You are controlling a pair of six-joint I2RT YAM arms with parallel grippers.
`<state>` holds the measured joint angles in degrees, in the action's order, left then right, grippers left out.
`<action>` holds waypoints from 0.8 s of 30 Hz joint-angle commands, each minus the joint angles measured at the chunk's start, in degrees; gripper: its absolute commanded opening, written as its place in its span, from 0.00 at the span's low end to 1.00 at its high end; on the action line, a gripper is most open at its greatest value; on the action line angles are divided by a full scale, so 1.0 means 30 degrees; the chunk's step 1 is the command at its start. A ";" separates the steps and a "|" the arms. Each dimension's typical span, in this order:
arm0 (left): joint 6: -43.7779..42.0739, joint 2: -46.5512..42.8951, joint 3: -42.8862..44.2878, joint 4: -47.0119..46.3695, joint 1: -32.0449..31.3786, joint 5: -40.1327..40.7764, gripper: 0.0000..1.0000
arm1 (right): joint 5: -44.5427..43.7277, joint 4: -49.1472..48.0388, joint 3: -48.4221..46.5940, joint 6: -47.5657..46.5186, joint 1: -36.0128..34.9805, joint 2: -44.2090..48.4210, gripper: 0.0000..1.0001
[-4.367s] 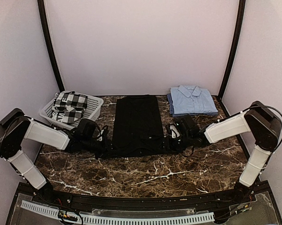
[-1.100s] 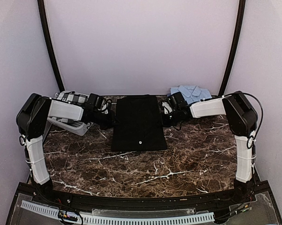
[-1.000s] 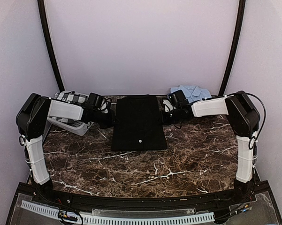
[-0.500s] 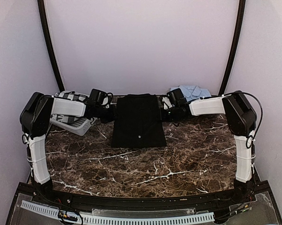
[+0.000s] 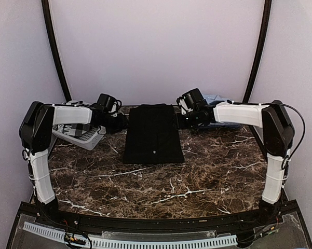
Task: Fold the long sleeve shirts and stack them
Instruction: Smooth out the 2/3-rectangle-folded shirt at the center of the board.
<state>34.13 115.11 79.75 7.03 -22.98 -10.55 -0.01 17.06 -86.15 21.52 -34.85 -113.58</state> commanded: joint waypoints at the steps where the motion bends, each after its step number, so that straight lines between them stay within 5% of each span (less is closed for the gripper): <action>1: -0.0262 -0.2789 -0.0314 0.0919 -0.0288 0.0229 0.56 | -0.0229 0.0201 0.0061 -0.0108 -0.1905 0.0688 0.52; 13: 0.3491 -0.3386 -0.5597 -0.4030 -0.3379 -0.4617 0.19 | 0.0909 -0.0271 -0.0845 0.0590 -0.4817 -0.2264 0.40; 18: 0.4378 -0.3005 -0.7725 -0.5719 -0.3413 -0.5201 0.14 | 0.0871 -0.0333 -0.0289 0.0591 -0.5102 -0.2947 0.41; 24: 0.4545 -0.2935 -0.9066 -0.6088 -0.3457 -0.5130 0.14 | 0.0078 -0.0021 0.0440 0.0504 -0.5672 -0.3247 0.54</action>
<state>46.63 106.72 54.70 -8.82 -33.47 -24.88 2.07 16.86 -86.37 22.96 -50.13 -122.37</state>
